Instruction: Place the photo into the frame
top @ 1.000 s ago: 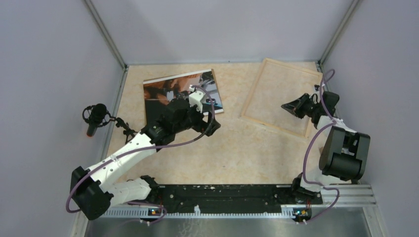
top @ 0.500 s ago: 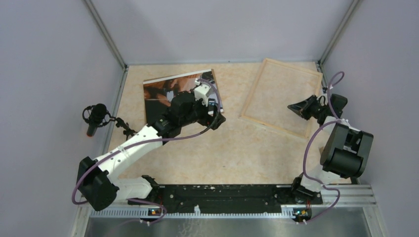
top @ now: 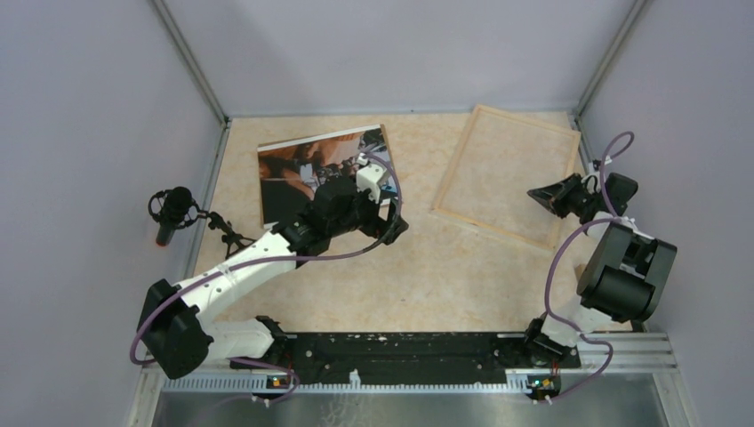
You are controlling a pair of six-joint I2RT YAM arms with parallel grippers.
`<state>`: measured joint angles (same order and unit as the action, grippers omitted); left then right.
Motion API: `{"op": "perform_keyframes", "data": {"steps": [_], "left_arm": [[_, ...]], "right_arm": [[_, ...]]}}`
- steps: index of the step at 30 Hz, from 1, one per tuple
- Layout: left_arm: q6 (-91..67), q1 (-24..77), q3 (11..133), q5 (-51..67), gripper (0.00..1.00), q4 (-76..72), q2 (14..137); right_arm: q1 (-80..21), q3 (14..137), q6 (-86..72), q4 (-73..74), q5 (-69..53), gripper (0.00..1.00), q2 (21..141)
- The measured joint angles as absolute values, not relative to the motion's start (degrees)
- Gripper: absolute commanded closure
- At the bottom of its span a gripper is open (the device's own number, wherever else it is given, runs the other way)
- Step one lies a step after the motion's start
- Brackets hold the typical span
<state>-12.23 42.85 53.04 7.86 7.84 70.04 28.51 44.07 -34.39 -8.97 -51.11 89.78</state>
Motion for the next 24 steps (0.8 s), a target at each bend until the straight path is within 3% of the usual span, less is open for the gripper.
{"op": "perform_keyframes", "data": {"steps": [24], "left_arm": [[-12.05,44.29,53.01,7.62,0.02,7.20,70.04]], "right_arm": [[31.05,45.12,-31.64,-6.81,-54.46,1.00,93.17]]}}
